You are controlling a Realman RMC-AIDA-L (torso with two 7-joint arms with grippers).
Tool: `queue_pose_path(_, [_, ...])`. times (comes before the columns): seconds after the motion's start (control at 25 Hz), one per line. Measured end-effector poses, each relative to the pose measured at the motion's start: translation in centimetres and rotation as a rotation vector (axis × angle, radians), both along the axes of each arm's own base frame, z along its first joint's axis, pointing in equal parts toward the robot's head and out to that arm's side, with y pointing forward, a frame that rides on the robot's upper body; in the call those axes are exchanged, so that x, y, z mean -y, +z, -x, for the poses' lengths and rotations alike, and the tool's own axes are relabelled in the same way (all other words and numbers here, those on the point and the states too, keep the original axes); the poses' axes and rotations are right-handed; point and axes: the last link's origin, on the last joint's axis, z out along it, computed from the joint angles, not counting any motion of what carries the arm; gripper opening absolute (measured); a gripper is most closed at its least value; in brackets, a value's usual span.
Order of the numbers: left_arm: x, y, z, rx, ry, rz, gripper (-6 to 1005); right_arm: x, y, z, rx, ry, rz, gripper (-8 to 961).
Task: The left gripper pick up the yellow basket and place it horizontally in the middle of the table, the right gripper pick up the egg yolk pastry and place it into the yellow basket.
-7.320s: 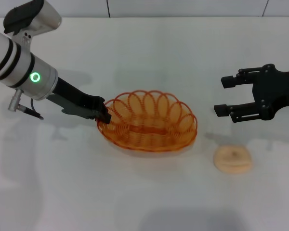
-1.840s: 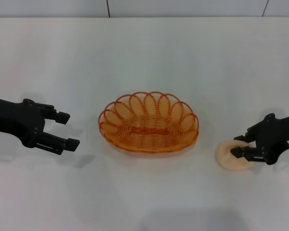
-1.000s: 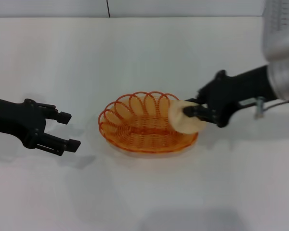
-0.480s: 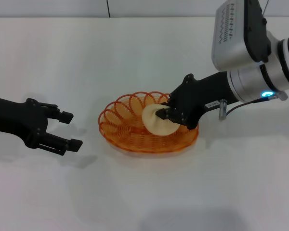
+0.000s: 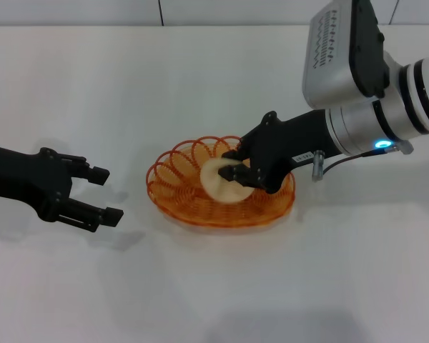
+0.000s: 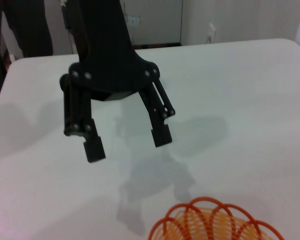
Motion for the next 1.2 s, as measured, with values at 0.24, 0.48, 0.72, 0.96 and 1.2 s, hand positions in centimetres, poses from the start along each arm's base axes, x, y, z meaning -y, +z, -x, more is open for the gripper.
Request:
queue_pose_path(0.24, [0.0,0.0,0.2,0.001,0.002,-0.007,878,0.1,0.4,0.2,-0.033,-0.006,0.006,165])
queue_pose_path(0.48, [-0.1,0.0,0.2,0.002,-0.013,-0.018,878,0.3,1.2,-0.1,-0.050,-0.014,-0.017,318])
queue_pose_path(0.72, [-0.4,0.5,0.1,0.031,-0.052,-0.070,877,0.7,3.5,-2.3,-0.095,-0.073,-0.099,574])
queue_pose_path(0.96, [-1.1,0.4,-0.4,0.050,-0.103,-0.113,876,1.5,6.1,-5.0,-0.172,-0.123,-0.145,827])
queue_pose_path(1.2, [-1.8,-0.5,-1.5,0.062,-0.154,-0.105,876,2.3,7.6,-7.1,-0.194,-0.146,-0.166,828])
